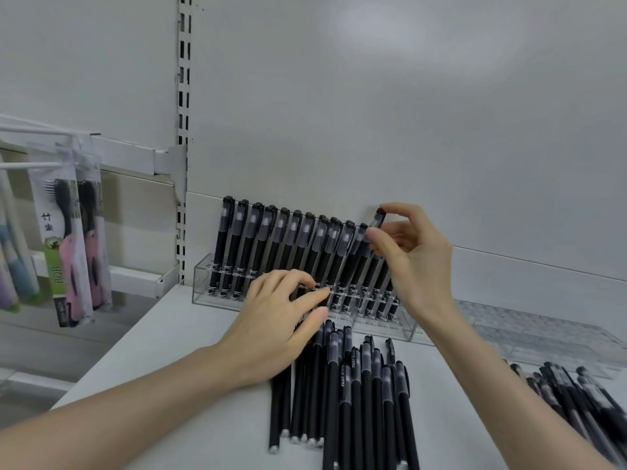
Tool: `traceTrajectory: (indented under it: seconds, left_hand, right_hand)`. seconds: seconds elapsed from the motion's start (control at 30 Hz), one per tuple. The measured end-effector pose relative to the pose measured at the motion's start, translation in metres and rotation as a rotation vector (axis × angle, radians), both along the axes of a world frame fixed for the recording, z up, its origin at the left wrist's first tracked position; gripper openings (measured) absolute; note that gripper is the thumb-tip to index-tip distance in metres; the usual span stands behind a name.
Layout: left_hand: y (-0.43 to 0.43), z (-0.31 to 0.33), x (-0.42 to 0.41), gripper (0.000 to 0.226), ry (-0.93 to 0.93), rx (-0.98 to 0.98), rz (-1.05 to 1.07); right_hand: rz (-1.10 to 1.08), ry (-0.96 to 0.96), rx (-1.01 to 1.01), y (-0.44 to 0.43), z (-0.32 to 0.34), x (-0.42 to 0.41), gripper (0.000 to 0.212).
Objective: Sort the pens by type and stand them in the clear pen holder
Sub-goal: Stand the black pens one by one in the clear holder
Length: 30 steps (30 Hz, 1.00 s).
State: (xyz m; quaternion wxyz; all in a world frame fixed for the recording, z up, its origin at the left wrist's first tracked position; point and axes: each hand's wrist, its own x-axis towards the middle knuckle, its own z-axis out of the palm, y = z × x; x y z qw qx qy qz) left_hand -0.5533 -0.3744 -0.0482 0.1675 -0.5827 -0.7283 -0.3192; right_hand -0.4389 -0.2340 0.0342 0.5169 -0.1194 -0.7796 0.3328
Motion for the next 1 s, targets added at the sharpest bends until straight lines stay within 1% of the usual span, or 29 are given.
traceTrajectory:
  seconds: [0.13,0.33,0.47,0.6,0.8,1.0]
  left_hand:
    - [0.000,0.000,0.001,0.061,0.013,0.008,0.009]
    - [0.000,0.000,0.002,0.063,0.018,-0.001,0.028]
    - [0.000,0.000,0.002,0.068,0.020,-0.019,0.036]
    - [0.000,0.001,0.004,0.067,0.006,-0.012,0.031]
    - [-0.001,0.002,0.004,0.068,0.003,-0.034,0.042]
    - [-0.003,0.007,0.008,0.060,0.033,0.005,0.077]
  right_hand:
    - [0.007,-0.084,0.021,0.003,-0.006,-0.004,0.031]
    - [0.038,-0.147,0.024,0.006,0.005,-0.005,0.026]
    - [0.023,-0.202,0.031,0.010,0.008,-0.006,0.025]
    - [0.014,-0.260,0.056,0.010,0.007,-0.007,0.023]
    - [-0.046,-0.272,0.106,0.007,-0.003,-0.006,0.022]
    - [-0.094,-0.280,0.109,0.001,-0.006,0.002,0.027]
